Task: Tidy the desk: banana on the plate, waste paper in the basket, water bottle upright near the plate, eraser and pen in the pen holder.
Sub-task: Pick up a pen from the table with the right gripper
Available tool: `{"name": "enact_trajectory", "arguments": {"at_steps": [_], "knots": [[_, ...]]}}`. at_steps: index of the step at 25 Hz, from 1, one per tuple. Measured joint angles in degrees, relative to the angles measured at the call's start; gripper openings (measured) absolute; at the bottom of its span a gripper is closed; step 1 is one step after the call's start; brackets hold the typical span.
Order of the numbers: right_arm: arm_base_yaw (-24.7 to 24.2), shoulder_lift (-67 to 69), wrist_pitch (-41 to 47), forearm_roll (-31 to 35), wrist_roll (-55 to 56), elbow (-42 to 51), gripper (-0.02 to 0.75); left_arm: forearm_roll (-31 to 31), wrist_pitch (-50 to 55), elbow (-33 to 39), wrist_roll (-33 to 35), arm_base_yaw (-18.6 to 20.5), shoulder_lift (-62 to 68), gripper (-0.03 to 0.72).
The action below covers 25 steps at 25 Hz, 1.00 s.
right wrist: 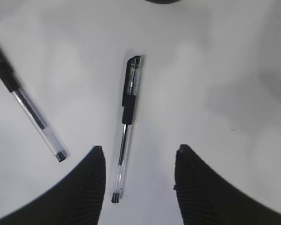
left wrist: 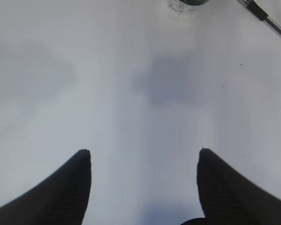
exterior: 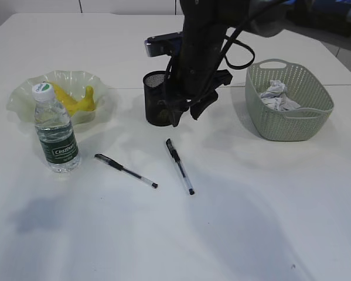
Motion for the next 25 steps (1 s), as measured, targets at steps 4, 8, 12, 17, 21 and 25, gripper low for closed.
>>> {"name": "enact_trajectory", "arguments": {"at_steps": [4,8,12,17,21,25], "knots": [[0.7,2.0,0.0,0.0,2.3,0.0,0.358,0.0,0.3,0.0,0.0,0.0,0.0,0.496],[0.7,3.4,-0.1,0.0,3.3,0.0,0.358,0.0,0.3,0.0,0.0,0.0,0.0,0.496],[0.7,4.4,-0.2,-0.4,3.9,0.0,0.358,0.0,0.3,0.0,0.0,0.0,0.0,0.496],[0.7,6.9,-0.5,-0.4,4.4,0.0,0.358,0.0,0.3,0.0,0.0,0.0,0.0,0.496],[0.7,8.1,-0.5,0.0,4.5,-0.1,0.358,0.0,-0.1,0.0,0.0,0.0,0.0,0.496],[0.7,8.9,-0.6,0.0,4.6,-0.7,0.358,0.0,-1.6,0.0,0.0,0.0,0.0,0.496]]}}
